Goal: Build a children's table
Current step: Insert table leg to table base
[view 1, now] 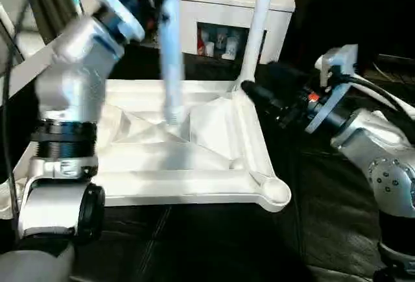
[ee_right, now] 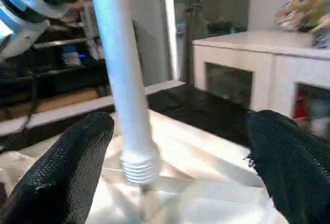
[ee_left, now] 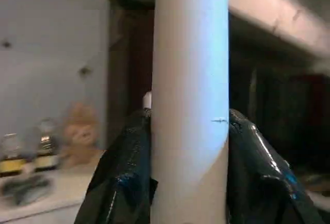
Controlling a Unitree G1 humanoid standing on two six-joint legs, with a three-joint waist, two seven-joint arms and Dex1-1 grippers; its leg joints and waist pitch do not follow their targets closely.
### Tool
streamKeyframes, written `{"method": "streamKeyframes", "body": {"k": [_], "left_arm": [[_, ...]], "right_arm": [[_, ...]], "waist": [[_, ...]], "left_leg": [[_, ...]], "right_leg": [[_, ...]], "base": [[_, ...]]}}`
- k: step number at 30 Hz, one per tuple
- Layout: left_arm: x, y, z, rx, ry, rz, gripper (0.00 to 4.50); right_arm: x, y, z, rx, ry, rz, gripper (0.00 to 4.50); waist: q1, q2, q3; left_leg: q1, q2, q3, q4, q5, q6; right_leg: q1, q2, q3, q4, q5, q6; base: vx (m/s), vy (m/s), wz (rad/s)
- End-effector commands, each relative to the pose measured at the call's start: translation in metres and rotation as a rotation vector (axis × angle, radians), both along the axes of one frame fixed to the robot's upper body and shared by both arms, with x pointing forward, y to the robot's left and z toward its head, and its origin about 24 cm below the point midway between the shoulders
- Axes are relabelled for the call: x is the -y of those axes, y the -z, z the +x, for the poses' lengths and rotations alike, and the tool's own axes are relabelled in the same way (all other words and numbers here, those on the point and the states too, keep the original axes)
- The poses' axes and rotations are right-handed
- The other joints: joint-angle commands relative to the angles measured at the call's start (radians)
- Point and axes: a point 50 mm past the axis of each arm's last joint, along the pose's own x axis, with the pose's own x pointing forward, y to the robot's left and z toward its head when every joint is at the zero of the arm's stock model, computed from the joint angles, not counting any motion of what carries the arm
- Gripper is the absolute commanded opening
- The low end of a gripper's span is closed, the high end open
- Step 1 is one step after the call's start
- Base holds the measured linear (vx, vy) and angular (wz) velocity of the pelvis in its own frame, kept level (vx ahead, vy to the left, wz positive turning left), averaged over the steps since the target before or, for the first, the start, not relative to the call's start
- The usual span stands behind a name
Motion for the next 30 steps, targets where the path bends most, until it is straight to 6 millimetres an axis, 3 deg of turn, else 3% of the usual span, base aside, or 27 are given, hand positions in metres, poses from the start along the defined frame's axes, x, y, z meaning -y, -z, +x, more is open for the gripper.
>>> {"method": "streamKeyframes", "body": {"k": [1, 6, 7, 11, 19, 23, 28, 30], "left_arm": [[0.000, -0.021, -0.007, -0.022, 0.104, -0.157, 1.61], [0.006, -0.023, -0.012, -0.077, 0.219, -0.196, 1.61], [0.007, -0.023, -0.013, -0.088, 0.240, -0.197, 1.61], [0.014, -0.022, -0.017, -0.124, 0.324, -0.224, 1.61], [0.027, -0.026, -0.027, -0.133, 0.427, -0.186, 1.61], [0.033, -0.026, -0.030, -0.132, 0.442, -0.173, 1.61], [0.040, -0.025, -0.034, -0.124, 0.459, -0.153, 1.61], [0.043, -0.023, -0.036, -0.120, 0.470, -0.128, 1.61]], "right_arm": [[0.003, -0.007, -0.001, 0.056, 0.005, -0.051, 4.50], [0.000, -0.011, -0.005, 0.090, -0.044, -0.060, 4.50], [-0.001, -0.013, -0.006, 0.092, -0.059, -0.055, 4.50], [-0.005, -0.017, -0.005, 0.058, -0.133, -0.020, 4.50], [-0.019, -0.028, -0.010, 0.054, -0.329, 0.028, 4.50], [-0.027, -0.021, -0.011, 0.034, -0.362, -0.030, 4.50], [-0.036, -0.001, 0.000, -0.035, -0.269, -0.127, 4.50], [-0.038, 0.005, 0.001, -0.063, -0.248, -0.130, 4.15]], "waist": [[0.003, 0.001, -0.072], [0.005, -0.002, -0.069], [0.006, 0.006, -0.069], [0.005, -0.001, -0.071], [0.006, -0.002, -0.070], [0.007, -0.001, -0.069], [0.005, 0.000, -0.069], [0.006, 0.001, -0.069]], "left_leg": [[0.030, 0.058, -0.021, -0.062, -0.118, -0.007], [0.028, 0.056, -0.020, -0.063, -0.134, -0.022], [0.029, 0.057, -0.022, -0.063, -0.135, -0.022], [0.028, 0.055, -0.022, -0.062, -0.128, -0.020], [0.027, 0.056, -0.021, -0.063, -0.117, -0.013], [0.028, 0.057, -0.023, -0.065, -0.130, -0.026], [0.028, 0.057, -0.024, -0.067, -0.125, -0.050], [0.027, 0.056, -0.023, -0.066, -0.131, -0.051]], "right_leg": [[0.040, -0.085, 0.045, -0.066, -0.002, -0.263], [0.044, -0.083, 0.047, -0.073, -0.044, -0.227], [0.042, -0.083, 0.047, -0.073, -0.047, -0.224], [0.046, -0.080, 0.046, -0.072, -0.026, -0.232], [0.046, -0.079, 0.046, -0.074, -0.026, -0.222], [0.046, -0.081, 0.046, -0.078, -0.060, -0.208], [0.044, -0.082, 0.047, -0.076, -0.049, -0.206], [0.045, -0.081, 0.048, -0.076, -0.053, -0.205]], "base": [[0.000, 0.000, 0.00], [0.000, 0.000, 0.00], [0.000, 0.000, 0.00], [0.000, 0.000, 0.00], [0.000, 0.000, 0.00], [0.000, 0.000, 0.00], [0.000, 0.000, 0.00], [0.000, 0.000, 0.00]]}}
